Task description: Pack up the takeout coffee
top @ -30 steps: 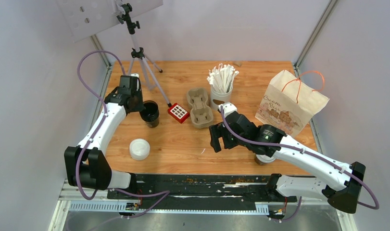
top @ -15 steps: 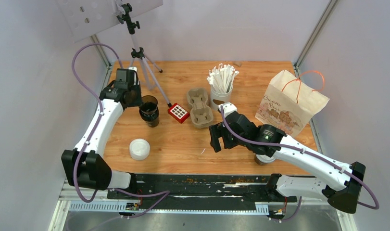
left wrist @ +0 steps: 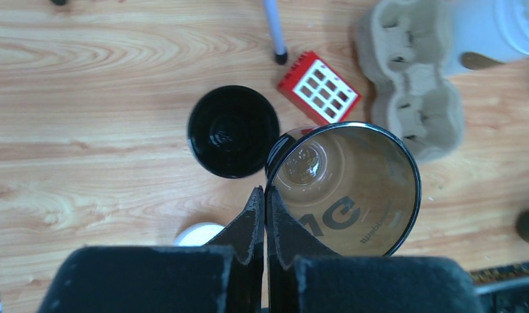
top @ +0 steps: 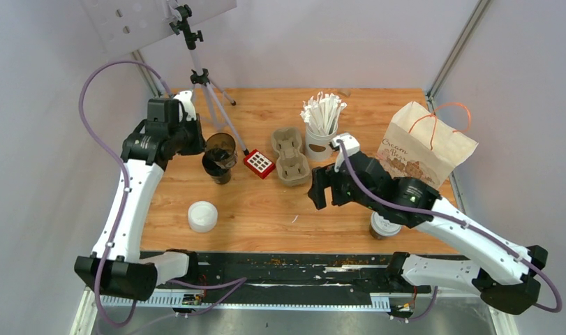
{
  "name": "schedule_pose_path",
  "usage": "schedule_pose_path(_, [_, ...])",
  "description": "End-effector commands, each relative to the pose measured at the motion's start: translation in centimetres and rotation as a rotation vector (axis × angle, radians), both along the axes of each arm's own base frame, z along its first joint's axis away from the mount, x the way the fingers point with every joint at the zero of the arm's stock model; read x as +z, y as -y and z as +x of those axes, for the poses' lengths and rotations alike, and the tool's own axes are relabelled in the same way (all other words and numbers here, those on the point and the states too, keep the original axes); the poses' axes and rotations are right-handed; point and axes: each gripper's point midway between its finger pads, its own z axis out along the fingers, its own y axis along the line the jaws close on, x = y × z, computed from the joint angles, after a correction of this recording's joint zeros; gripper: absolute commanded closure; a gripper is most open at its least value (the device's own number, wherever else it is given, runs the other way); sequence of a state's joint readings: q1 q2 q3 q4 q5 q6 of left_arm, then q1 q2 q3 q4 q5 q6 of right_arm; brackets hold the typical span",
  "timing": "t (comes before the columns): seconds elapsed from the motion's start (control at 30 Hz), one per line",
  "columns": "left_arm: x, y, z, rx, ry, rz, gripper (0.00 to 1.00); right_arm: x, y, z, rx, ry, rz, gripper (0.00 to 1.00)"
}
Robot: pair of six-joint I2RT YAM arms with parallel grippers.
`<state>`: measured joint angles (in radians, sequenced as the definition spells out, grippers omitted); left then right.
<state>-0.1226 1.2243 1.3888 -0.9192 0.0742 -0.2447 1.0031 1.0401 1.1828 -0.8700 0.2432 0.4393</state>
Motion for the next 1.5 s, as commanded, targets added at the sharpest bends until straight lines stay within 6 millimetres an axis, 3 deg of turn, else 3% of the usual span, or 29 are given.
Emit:
schedule_pose_path(0.0, [3.2, 2.7, -2.4, -0.131, 0.081, -0.119, 1.00, 5.3, 2.3, 0.6, -0.068, 0.133, 0.072, 0.15])
schedule_pose_path(0.07, [3.0, 3.5, -3.2, -0.157, 0.082, -0.113, 1.00, 6.1, 3.3, 0.8, -0.103, 0.163, 0.075, 0.15])
schedule_pose_path(0.27, [0.5, 8.9, -5.7, -0.296, 0.056, -0.076, 1.00, 6.7, 5.6, 1.5, -0.184, 0.237, 0.057, 0.15])
schedule_pose_path(0.4, [-1.6, 12.4, -6.4, -0.357, 0.068, -0.079, 1.00, 7.1, 5.8, 1.5, -0.195, 0.241, 0.077, 0.14])
schedule_pose_path(0.57, [-6.2, 16.9, -7.6, -0.472, 0.032, -0.022, 1.00, 7.8, 5.8, 1.3, -0.204, 0.238, 0.104, 0.15])
schedule_pose_path(0.77, [-9.5, 20.4, -8.3, -0.525, -0.009, -0.025, 1.00, 7.2, 5.9, 1.1, -0.204, 0.225, 0.100, 0.14])
schedule_pose_path(0.97, [-12.8, 21.6, -8.5, -0.531, -0.049, -0.016, 1.00, 6.9, 5.3, 0.9, -0.186, 0.200, 0.111, 0.14])
schedule_pose_path(1.23, [-14.3, 22.4, -8.8, -0.538, -0.074, -0.026, 0.89, 6.7, 5.4, 0.8, -0.190, 0.192, 0.109, 0.14])
schedule_pose_path(1.47, [-12.2, 22.5, -8.1, -0.522, -0.062, -0.009, 0.52, 6.9, 4.8, 0.7, -0.170, 0.179, 0.114, 0.14])
